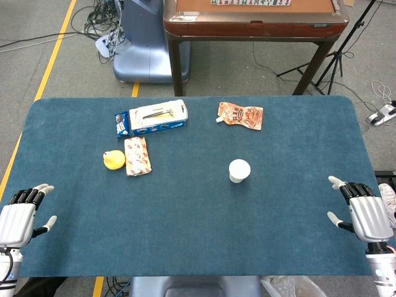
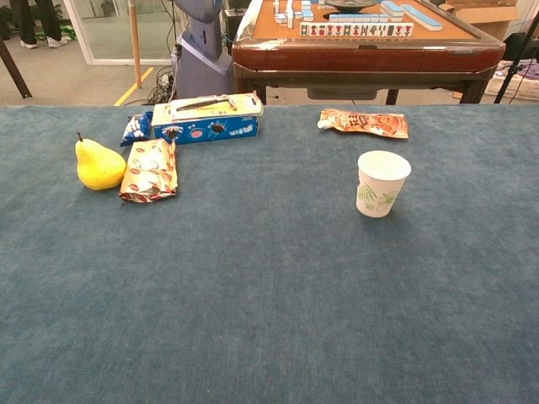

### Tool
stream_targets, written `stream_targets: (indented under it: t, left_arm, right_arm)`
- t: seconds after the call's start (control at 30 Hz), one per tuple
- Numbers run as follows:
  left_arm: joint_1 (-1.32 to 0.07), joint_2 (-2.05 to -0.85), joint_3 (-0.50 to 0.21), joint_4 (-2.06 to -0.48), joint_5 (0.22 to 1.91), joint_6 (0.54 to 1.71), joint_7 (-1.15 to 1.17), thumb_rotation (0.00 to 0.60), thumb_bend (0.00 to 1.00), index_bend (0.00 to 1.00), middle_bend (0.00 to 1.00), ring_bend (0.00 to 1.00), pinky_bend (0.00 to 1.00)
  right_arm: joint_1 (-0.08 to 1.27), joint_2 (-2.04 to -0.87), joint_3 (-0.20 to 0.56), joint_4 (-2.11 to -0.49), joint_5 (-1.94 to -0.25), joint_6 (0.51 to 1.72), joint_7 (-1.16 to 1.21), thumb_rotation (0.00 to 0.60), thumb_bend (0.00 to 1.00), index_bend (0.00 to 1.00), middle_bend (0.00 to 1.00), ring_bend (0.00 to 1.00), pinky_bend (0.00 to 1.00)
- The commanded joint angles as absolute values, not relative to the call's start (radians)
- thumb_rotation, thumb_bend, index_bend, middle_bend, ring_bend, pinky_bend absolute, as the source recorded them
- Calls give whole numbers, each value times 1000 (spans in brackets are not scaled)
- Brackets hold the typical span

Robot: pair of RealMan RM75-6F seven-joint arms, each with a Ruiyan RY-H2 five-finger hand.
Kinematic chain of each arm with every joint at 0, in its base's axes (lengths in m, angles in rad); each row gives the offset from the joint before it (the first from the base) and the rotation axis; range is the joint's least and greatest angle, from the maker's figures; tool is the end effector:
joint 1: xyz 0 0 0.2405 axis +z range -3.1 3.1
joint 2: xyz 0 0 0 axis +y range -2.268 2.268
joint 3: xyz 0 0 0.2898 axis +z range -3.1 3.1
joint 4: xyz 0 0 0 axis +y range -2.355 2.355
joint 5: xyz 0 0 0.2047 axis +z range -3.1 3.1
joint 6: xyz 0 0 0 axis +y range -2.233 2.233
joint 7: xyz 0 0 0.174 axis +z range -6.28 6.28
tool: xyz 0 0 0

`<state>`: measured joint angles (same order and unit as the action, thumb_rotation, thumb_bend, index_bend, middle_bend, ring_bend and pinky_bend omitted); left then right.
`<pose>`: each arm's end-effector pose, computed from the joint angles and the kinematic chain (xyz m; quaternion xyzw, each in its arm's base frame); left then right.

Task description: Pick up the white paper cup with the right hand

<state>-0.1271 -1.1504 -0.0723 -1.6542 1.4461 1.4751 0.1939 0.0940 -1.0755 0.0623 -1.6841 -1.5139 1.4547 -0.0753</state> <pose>-0.3262 0.2307 0.1689 -0.6081 -0.3495 -0.3599 0.6152 -0.3236 -0.2175 0.1831 0.6144 -0.3722 0.3769 0.5848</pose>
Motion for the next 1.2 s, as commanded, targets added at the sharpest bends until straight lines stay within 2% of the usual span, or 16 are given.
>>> stream_targets:
  t: [0.03,0.3,0.67,0.87,1.2]
  left_arm:
    - [-126,-1148,-72,-1655,1448,1477,192,600,198,242,220,211,176]
    - [-119,-1144,-67,-1667,1455,1488,194,600,198,243,220,211,176]
    - [-110,-1137,-61,-1681,1467,1501,203,600,198,243,220,211,176]
    - [-109,-1136,-58,-1687,1470,1499,206,600,198,243,220,211,176]
    - [-107,-1135,-57,-1693,1468,1499,212,600,198,248,220,211,176]
  right_arm:
    - [118,-1068,72,-1703,-1508,1424,-89,600,161,222,336,274,272]
    - [248,-1073,129,-1765,-1427,1246,-179,600,154,222,296,268,273]
    - [442,-1168,201,-1758,-1278,1028,-280,600,123,111,205,167,263]
    - [526,-1230,214,-1717,-1218,957,-334,600,78,98,166,117,233]
    - [645,-1357,237,-1580,-1149,882,-348,600,72,98,172,113,231]
